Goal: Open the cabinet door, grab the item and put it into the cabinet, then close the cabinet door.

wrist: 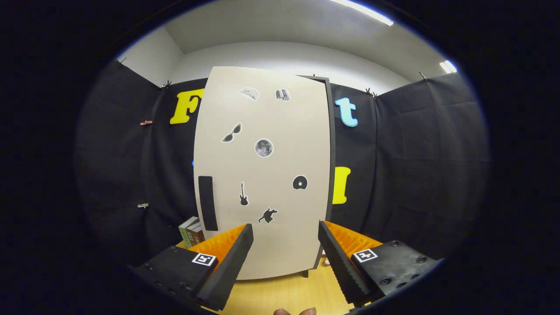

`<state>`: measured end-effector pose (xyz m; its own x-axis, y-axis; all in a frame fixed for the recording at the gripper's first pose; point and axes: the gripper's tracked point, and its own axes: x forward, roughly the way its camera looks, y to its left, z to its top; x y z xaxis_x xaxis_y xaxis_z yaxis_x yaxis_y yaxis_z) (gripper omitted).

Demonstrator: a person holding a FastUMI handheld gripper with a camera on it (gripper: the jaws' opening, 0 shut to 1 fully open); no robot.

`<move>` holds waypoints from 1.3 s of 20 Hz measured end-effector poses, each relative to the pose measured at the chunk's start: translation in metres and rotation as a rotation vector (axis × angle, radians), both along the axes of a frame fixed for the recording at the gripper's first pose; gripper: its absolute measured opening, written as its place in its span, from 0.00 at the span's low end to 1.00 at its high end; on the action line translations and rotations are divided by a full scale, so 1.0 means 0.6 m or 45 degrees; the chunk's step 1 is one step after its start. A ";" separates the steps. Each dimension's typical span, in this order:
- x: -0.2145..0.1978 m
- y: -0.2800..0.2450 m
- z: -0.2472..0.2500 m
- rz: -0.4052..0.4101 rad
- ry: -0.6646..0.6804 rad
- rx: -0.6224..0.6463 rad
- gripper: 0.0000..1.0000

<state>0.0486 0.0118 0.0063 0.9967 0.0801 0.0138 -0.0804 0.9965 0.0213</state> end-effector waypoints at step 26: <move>0.016 -0.051 -0.014 0.027 0.001 0.058 0.97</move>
<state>0.0583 -0.0186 -0.0019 0.9948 0.1006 0.0171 -0.1015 0.9926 0.0667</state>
